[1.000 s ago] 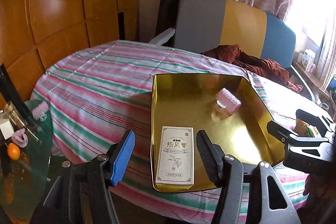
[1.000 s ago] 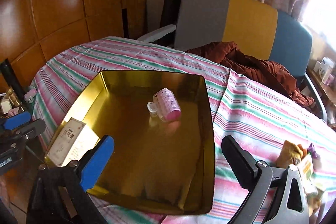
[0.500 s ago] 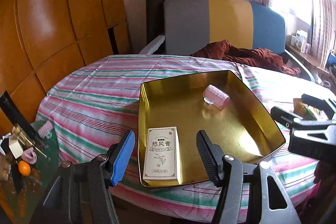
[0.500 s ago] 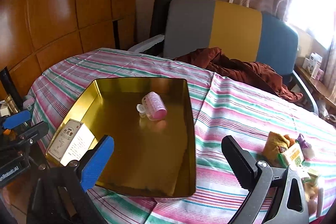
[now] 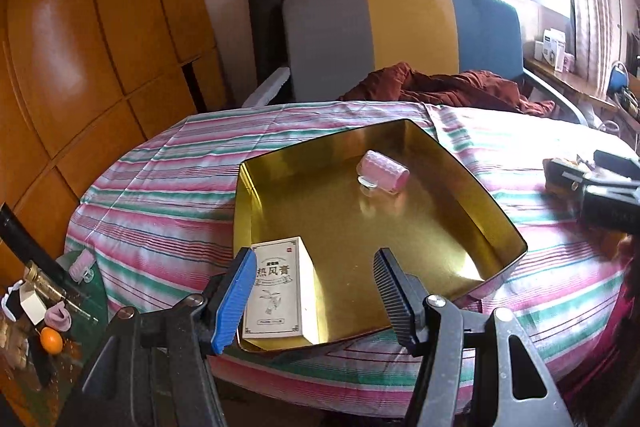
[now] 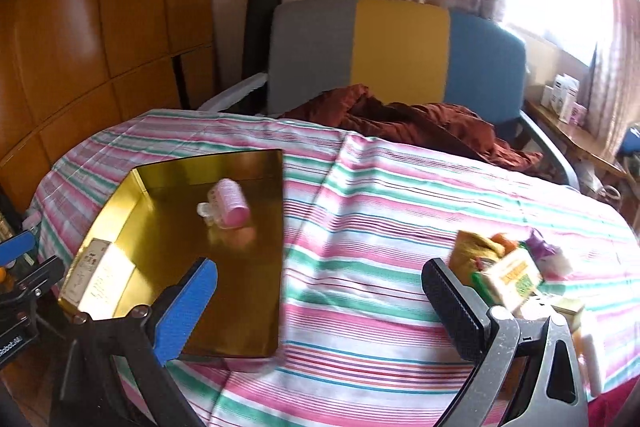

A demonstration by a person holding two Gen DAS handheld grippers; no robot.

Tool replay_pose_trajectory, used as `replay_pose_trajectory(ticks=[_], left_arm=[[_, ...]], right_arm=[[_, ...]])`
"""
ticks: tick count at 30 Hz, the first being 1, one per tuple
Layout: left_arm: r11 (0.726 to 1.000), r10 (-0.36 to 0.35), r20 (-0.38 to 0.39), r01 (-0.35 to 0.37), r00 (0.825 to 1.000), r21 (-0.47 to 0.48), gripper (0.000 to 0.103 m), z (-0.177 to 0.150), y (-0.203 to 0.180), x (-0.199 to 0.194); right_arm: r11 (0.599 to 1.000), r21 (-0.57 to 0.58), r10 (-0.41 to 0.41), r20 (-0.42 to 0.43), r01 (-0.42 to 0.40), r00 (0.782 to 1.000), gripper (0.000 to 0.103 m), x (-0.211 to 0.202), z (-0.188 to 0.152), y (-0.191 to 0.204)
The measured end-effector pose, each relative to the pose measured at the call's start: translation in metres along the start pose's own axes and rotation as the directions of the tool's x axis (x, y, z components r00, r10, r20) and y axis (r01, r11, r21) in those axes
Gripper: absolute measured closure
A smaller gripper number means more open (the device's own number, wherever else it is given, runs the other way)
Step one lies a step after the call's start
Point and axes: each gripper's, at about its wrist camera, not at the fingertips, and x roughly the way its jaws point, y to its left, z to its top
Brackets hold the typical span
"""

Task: Organize objects
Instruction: 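Withdraw both grippers from the tray back toward the pile, then grasp the WEIDAN cracker pack with the left gripper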

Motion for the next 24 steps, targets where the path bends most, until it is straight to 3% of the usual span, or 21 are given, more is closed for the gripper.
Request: replay_pose_trajectory(ticks=[12, 24], left_arm=[[0.998, -0.032, -0.006, 0.032, 0.999, 0.050, 0.041, 0.004, -0.019, 0.000], [0.987, -0.101, -0.029, 0.104, 0.994, 0.120, 0.041, 0.013, -0.053, 0.005]], right_arm=[[0.981, 0.090, -0.173, 0.023, 0.170, 0.985, 0.000, -0.019, 0.006, -0.094], [0.895, 0.227, -0.393, -0.003, 0.384, 0.919, 0.000, -0.032, 0.000, -0.215]])
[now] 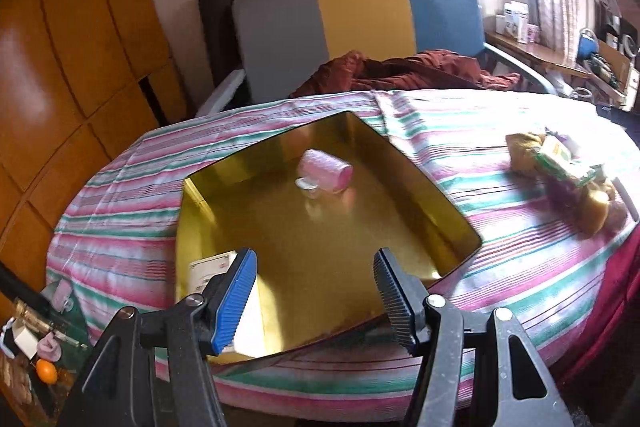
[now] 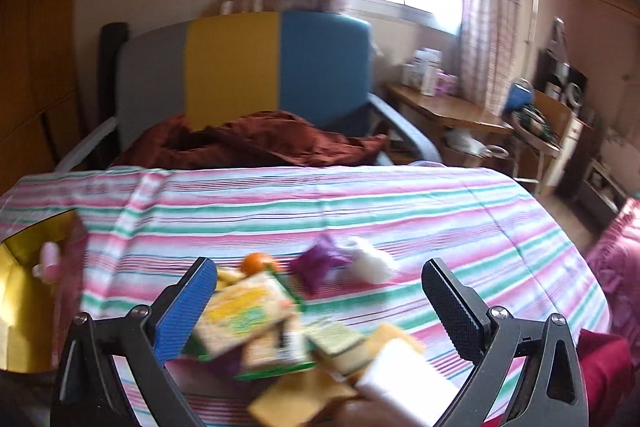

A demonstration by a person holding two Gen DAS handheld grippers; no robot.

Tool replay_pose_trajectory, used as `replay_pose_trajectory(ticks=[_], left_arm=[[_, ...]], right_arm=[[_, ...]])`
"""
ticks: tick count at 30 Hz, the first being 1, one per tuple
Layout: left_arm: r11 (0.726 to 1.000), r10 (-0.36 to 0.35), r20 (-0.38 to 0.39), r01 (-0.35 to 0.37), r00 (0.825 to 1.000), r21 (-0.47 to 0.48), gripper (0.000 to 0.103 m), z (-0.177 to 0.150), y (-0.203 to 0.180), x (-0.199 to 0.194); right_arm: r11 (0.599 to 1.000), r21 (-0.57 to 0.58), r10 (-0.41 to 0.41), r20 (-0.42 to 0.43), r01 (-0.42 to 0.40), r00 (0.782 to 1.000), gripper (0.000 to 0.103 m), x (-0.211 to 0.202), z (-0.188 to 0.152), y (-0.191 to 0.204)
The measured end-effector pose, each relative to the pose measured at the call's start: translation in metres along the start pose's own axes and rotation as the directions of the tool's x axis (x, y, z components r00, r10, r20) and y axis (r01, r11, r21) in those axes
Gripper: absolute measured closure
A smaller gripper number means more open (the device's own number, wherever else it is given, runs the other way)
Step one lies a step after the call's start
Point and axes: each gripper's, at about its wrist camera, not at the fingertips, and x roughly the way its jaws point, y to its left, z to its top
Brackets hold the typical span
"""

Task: Organize objects
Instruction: 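Grasp the WEIDAN cracker pack with the left gripper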

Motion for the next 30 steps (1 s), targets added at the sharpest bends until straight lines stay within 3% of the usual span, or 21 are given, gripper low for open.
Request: replay_pose_trajectory(ticks=[3, 6, 10, 14, 18, 22, 26, 30], left_arm=[[0.999, -0.052, -0.004, 0.052, 0.999, 0.011, 0.041, 0.008, -0.012, 0.002], [0.993, -0.117, -0.010, 0.117, 0.993, 0.022, 0.041, 0.016, -0.029, 0.005], [0.979, -0.192, -0.044, 0.194, 0.980, 0.055, 0.041, 0.028, -0.058, 0.013], [0.950, -0.294, -0.081, 0.300, 0.952, 0.081, 0.041, 0.044, -0.091, 0.022], [0.928, -0.344, -0.122, 0.357, 0.931, 0.109, 0.041, 0.055, -0.124, 0.033], [0.891, -0.390, -0.140, 0.411, 0.910, 0.192, 0.041, 0.063, -0.162, 0.038], [0.828, -0.448, -0.169, 0.479, 0.878, 0.292, 0.041, 0.080, -0.198, 0.046], [0.788, -0.469, -0.191, 0.506, 0.862, 0.351, 0.041, 0.098, -0.228, 0.058]], right_arm=[[0.996, 0.086, -0.016, -0.028, 0.018, 0.999, 0.000, 0.012, -0.008, -0.025], [0.979, 0.206, 0.023, -0.073, -0.007, 0.997, 0.000, 0.025, -0.013, -0.048], [0.954, 0.299, 0.038, -0.072, -0.014, 0.997, 0.000, 0.026, -0.016, -0.068], [0.931, 0.363, 0.058, -0.082, -0.025, 0.995, 0.000, 0.028, -0.020, -0.076], [0.917, 0.398, 0.075, -0.094, -0.032, 0.993, 0.000, 0.032, -0.022, -0.080], [0.902, 0.430, 0.086, -0.103, -0.034, 0.991, 0.000, 0.035, -0.024, -0.087], [0.888, 0.458, 0.102, -0.117, -0.037, 0.988, 0.000, 0.038, -0.027, -0.091], [0.887, 0.459, 0.113, -0.118, -0.047, 0.987, 0.000, 0.039, -0.027, -0.090]])
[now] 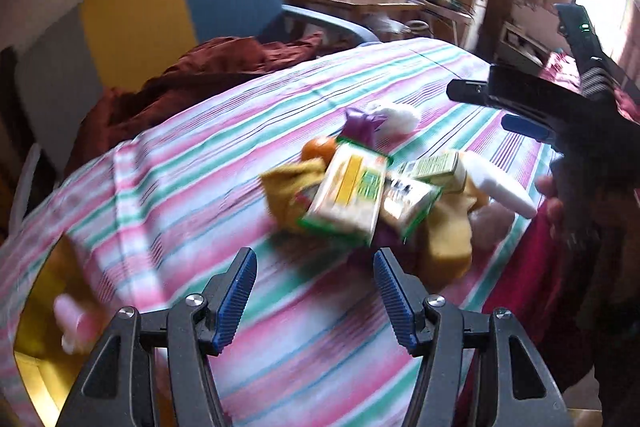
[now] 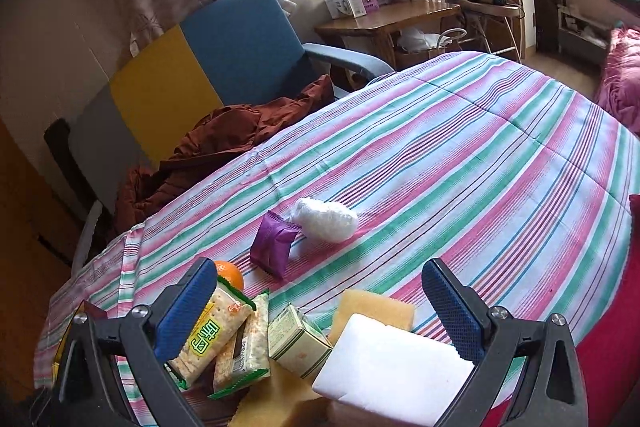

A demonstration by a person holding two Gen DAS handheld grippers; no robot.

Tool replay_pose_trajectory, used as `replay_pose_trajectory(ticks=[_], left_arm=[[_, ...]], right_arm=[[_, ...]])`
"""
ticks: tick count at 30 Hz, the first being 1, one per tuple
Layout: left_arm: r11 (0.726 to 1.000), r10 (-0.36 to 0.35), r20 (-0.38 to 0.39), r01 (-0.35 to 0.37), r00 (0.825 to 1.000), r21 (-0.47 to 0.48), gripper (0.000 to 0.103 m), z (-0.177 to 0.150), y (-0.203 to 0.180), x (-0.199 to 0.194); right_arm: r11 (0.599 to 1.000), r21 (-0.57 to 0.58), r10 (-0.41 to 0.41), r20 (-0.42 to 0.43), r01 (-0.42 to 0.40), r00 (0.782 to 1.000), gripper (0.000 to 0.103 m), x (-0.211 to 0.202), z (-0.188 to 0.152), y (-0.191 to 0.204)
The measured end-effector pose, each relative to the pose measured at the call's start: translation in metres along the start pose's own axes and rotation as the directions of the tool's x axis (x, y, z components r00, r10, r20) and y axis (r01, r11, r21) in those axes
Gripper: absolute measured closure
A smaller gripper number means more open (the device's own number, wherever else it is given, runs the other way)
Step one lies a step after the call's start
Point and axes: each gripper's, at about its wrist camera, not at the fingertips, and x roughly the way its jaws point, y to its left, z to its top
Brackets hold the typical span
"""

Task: Organize objects
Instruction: 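Grasp the WEIDAN cracker pack with the left gripper, then grasp the yellow knitted toy with the right gripper while the left lifts the cracker pack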

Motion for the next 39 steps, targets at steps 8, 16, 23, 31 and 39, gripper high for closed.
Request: replay_pose_trajectory(ticks=[8, 16, 23, 31, 39], left_arm=[[0.989, -0.027, -0.063, 0.036, 0.998, 0.145, 0.041, 0.039, -0.027, 0.048], [0.983, -0.034, -0.135, 0.057, 0.990, 0.175, 0.043, 0.048, -0.029, 0.092], [0.994, -0.087, -0.070, 0.092, 0.994, 0.064, 0.058, 0.034, -0.011, 0.076], [0.993, -0.095, -0.018, 0.094, 0.995, -0.067, 0.058, -0.031, 0.003, 0.016], [0.997, -0.048, -0.116, 0.040, 0.992, -0.068, 0.055, -0.094, -0.016, 0.028]], right_arm=[[0.999, 0.029, 0.026, -0.019, -0.026, 0.999, 0.000, 0.004, 0.001, -0.005], [0.997, 0.059, 0.046, -0.032, -0.044, 0.998, 0.000, 0.007, 0.002, -0.010], [0.997, 0.060, 0.043, -0.044, -0.040, 0.998, 0.000, 0.010, 0.002, -0.011], [0.999, 0.026, 0.028, -0.041, -0.027, 0.999, 0.000, 0.009, 0.001, -0.005], [0.998, -0.063, 0.018, -0.045, -0.021, 0.999, 0.000, 0.010, -0.003, 0.012]])
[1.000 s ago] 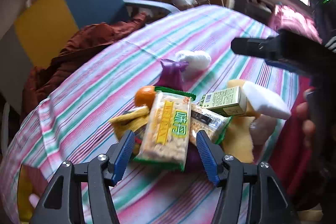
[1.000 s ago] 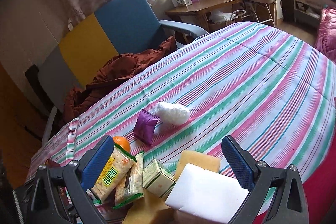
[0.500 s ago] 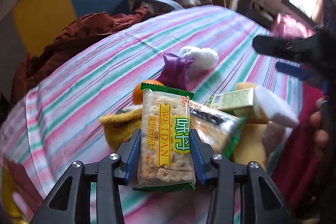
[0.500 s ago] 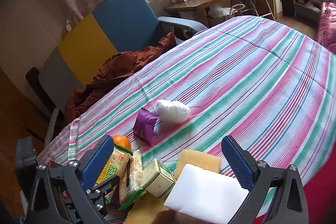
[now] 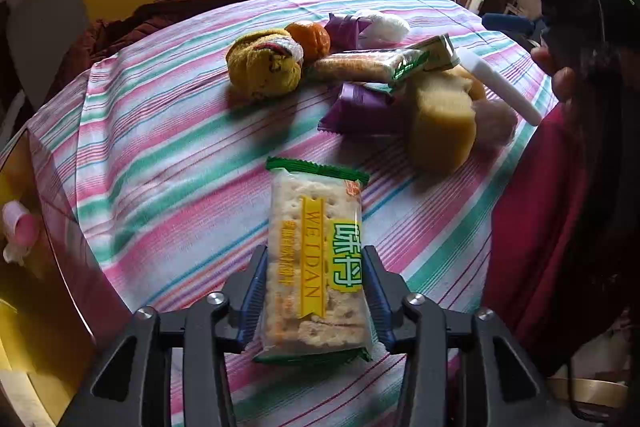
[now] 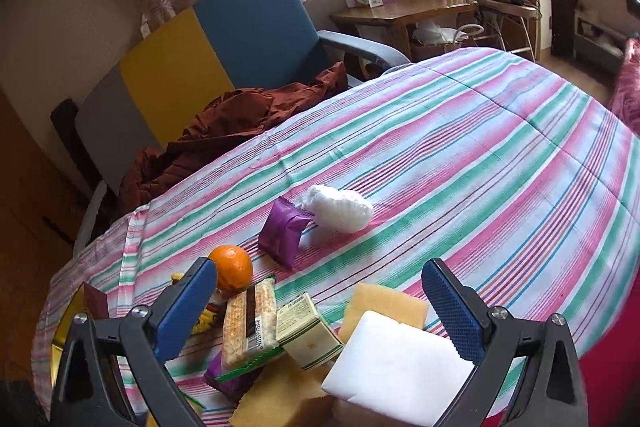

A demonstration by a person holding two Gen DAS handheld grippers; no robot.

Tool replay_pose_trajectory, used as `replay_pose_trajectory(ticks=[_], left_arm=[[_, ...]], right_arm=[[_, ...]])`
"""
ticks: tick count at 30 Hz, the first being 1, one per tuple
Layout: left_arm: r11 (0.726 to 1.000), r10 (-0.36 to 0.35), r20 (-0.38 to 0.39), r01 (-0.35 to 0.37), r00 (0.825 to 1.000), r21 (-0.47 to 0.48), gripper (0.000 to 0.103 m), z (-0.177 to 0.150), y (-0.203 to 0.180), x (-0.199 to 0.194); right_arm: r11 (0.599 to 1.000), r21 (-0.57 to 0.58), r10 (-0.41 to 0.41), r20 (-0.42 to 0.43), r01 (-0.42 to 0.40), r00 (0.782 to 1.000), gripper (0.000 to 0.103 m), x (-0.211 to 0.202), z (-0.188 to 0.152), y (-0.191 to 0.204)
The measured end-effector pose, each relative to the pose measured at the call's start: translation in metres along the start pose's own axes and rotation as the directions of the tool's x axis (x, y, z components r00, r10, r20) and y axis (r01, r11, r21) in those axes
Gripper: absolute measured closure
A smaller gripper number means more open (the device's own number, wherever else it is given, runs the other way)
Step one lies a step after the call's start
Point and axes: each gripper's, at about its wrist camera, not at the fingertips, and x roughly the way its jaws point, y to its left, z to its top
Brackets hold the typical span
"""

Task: Organize objects
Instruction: 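Grasp the yellow knitted toy with the right gripper while the left lifts the cracker pack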

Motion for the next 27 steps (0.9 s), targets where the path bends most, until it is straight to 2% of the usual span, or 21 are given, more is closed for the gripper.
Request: replay_pose_trajectory(ticks=[2, 8, 10, 12, 14, 17, 22, 25, 26, 27], left_arm=[[1.000, 0.010, -0.008, -0.010, 1.000, 0.007, 0.054, -0.001, -0.002, 0.005], [1.000, 0.011, 0.046, -0.012, 0.999, 0.015, 0.052, -0.005, -0.001, 0.006], [1.000, 0.005, 0.069, -0.007, 0.998, 0.019, 0.052, -0.008, 0.000, 0.006], [1.000, 0.001, 0.086, -0.003, 0.996, 0.019, 0.052, -0.010, -0.001, 0.005], [1.000, -0.003, 0.092, 0.002, 0.996, 0.018, 0.052, -0.009, 0.000, 0.007], [1.000, -0.012, 0.100, 0.010, 0.995, 0.016, 0.052, -0.009, 0.001, 0.007], [1.000, -0.026, 0.118, 0.025, 0.993, 0.012, 0.052, -0.013, 0.003, 0.007], [0.999, -0.034, 0.123, 0.032, 0.992, 0.012, 0.052, -0.014, 0.005, 0.007], [0.999, -0.035, 0.124, 0.034, 0.992, 0.012, 0.052, -0.013, 0.005, 0.007], [0.999, -0.037, 0.126, 0.036, 0.991, 0.013, 0.052, -0.014, 0.005, 0.007]], right_arm=[[0.999, -0.040, -0.005, -0.001, 0.005, 1.000, 0.000, 0.000, -0.002, 0.008], [0.988, -0.153, 0.017, 0.016, -0.014, 1.000, 0.001, -0.004, -0.008, 0.031], [0.974, -0.223, 0.041, 0.013, -0.037, 0.999, 0.006, -0.006, -0.012, 0.046], [0.956, -0.279, 0.086, -0.027, -0.090, 0.996, 0.016, -0.004, -0.016, 0.062], [0.929, -0.342, 0.120, -0.081, -0.140, 0.989, 0.021, 0.000, -0.021, 0.082], [0.877, -0.432, 0.158, -0.157, -0.212, 0.975, 0.022, 0.010, -0.026, 0.115], [0.819, -0.515, 0.128, -0.268, -0.254, 0.955, 0.022, 0.050, -0.033, 0.156], [0.802, -0.549, 0.061, -0.314, -0.234, 0.947, 0.022, 0.084, -0.038, 0.168], [0.797, -0.555, 0.045, -0.340, -0.238, 0.939, 0.025, 0.095, -0.041, 0.171], [0.788, -0.569, 0.020, -0.360, -0.237, 0.933, 0.038, 0.104, -0.044, 0.174]])
